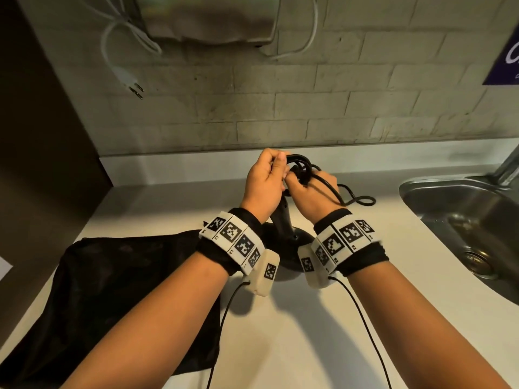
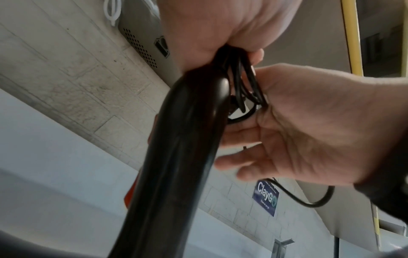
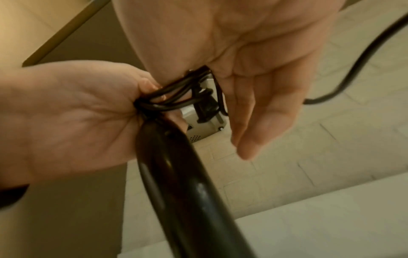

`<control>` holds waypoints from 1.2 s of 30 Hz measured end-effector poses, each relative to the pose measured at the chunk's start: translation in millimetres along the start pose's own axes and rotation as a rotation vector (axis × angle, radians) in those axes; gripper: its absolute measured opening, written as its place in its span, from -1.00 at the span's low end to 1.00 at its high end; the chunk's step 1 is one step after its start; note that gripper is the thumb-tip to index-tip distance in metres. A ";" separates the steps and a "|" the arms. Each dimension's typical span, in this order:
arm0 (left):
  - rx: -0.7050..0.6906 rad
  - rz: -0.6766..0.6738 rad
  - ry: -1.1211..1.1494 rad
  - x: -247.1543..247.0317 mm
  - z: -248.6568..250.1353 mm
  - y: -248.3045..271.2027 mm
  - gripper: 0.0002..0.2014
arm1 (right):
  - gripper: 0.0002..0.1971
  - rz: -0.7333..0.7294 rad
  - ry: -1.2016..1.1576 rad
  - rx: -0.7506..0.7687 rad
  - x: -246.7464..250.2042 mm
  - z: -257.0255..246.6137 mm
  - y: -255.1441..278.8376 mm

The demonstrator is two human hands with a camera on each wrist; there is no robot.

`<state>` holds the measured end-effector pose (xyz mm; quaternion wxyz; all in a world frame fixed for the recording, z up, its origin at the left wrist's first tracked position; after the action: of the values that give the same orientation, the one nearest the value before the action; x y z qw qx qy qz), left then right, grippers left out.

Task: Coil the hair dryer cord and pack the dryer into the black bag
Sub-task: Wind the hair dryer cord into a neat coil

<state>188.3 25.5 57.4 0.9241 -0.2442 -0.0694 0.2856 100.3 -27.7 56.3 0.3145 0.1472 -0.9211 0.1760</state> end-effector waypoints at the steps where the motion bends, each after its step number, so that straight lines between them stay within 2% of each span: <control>1: 0.001 0.003 0.008 0.1 -0.9 -0.9 -0.76 | -0.73 0.004 -0.107 -0.022 1.1 -0.8 0.0; 4: 0.009 -0.003 0.002 0.1 -3.5 -1.8 -0.75 | -0.82 -0.018 -0.373 -0.070 1.5 -1.7 1.1; 7: 0.013 -0.009 0.005 1.0 -3.4 -1.7 -0.75 | -0.76 -0.033 -0.539 -0.034 -1.7 -3.7 1.9; 11: 0.005 -0.018 0.008 1.8 -1.9 -1.7 -0.74 | -0.57 -0.024 -0.649 0.011 -4.3 -4.3 1.0; 18: 0.011 -0.026 0.047 0.8 -0.4 -2.8 -0.74 | -0.65 -0.077 -0.627 0.082 -4.6 0.0 -5.9; 23: 0.026 -0.015 0.022 0.6 -3.7 -6.0 -0.72 | -0.72 -0.243 -0.481 0.115 8.7 16.2 -7.3; 27: 0.048 0.015 0.028 -1.2 -3.6 -8.6 -0.72 | -0.92 -0.357 -0.301 0.032 23.5 36.7 -3.9; 32: 0.076 0.052 0.021 -1.6 -1.5 -8.1 -0.73 | -0.69 -0.394 0.312 -0.162 31.6 99.3 -11.8; 36: 0.085 0.058 0.044 -0.7 1.0 -7.9 -0.72 | -0.60 -0.610 0.792 -0.269 23.0 141.0 2.0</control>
<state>191.3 19.9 62.1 0.9263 -0.2130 -0.0296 0.3094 7.7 -88.4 -34.0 0.6924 0.2896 -0.6609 -0.0015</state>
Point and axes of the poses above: each hand's wrist, its own y-axis away from the middle knuckle, its own x-axis out of the back of the hand, z = x × y, the point moved 3 cm from there along -y, towards the middle knuckle, and after that the axes turned 5 degrees about -x, right-handed, at the moved point
